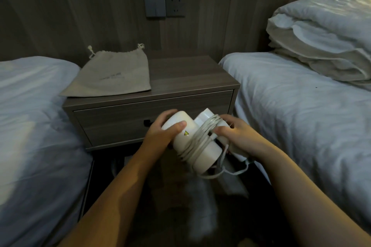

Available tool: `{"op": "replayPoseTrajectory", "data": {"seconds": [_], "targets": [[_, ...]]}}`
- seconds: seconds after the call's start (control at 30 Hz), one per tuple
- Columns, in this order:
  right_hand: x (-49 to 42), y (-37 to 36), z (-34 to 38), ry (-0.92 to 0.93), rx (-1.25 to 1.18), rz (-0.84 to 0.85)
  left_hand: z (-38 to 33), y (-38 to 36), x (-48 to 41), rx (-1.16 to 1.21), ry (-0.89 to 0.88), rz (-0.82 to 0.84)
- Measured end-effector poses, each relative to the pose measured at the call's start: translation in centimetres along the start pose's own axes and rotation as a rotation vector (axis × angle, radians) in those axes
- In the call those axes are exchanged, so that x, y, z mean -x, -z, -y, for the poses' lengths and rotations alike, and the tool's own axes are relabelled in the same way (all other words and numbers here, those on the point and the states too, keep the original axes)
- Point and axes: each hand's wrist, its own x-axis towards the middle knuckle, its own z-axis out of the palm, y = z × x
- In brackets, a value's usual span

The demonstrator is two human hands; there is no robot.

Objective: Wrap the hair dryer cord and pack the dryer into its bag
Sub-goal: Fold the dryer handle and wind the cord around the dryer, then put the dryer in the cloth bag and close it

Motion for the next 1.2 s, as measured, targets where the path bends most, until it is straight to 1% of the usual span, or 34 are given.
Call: {"op": "replayPoseTrajectory", "data": {"seconds": [0.03,0.1,0.13,0.17,0.23,0.3,0.4,0.5,0.57,0.63,0.7,0.8,0.83,0.93,1.07,1.2], "targets": [[0.0,-0.2,0.1,0.011,-0.007,-0.062,0.1,-0.5,0.0,0.061,0.011,-0.074],[0.1,-0.7,0.2,0.043,0.015,-0.176,0.3,-1.6,0.4,0.289,0.096,-0.179],[0.2,-1.0,0.2,0.050,0.030,-0.219,0.3,-2.2,0.7,0.392,0.154,-0.202],[0.3,-1.3,0.2,0.055,0.037,-0.252,0.4,-2.7,0.9,0.443,0.197,-0.211],[0.9,-1.9,0.1,0.063,0.015,-0.288,0.5,-3.3,1.5,0.438,0.233,-0.198],[1.3,-2.4,0.0,0.065,-0.028,-0.305,0.0,-3.4,1.9,0.433,0.226,-0.180],[0.9,-2.9,1.2,0.050,-0.055,-0.290,-0.8,-2.5,1.1,0.411,0.238,-0.230],[-1.0,-2.5,3.9,0.067,-0.090,-0.292,-2.8,-1.5,-0.9,0.370,0.167,-0.301],[-2.9,-1.8,6.1,0.082,-0.159,-0.296,-4.8,-0.5,-3.0,0.340,0.111,-0.315],[-5.5,-1.1,8.0,0.034,-0.301,-0.247,-6.7,0.8,-5.7,0.263,0.048,-0.291],[-9.0,-0.1,8.9,-0.061,-0.490,-0.188,-7.8,2.1,-8.0,0.148,0.024,-0.276],[-14.8,0.9,9.3,-0.216,-0.747,-0.099,-8.2,4.4,-11.2,-0.083,-0.004,-0.291],[-16.6,0.9,9.1,-0.240,-0.802,-0.091,-8.1,5.1,-12.2,-0.168,-0.021,-0.301],[-20.6,0.3,8.5,-0.221,-0.827,-0.147,-8.2,7.0,-14.8,-0.372,-0.054,-0.325],[-22.6,-0.8,8.1,-0.148,-0.828,-0.252,-7.6,8.8,-18.2,-0.611,0.024,-0.328],[-23.4,-0.8,7.1,-0.121,-0.935,-0.224,-7.4,9.8,-21.5,-0.826,0.132,-0.326]]}}
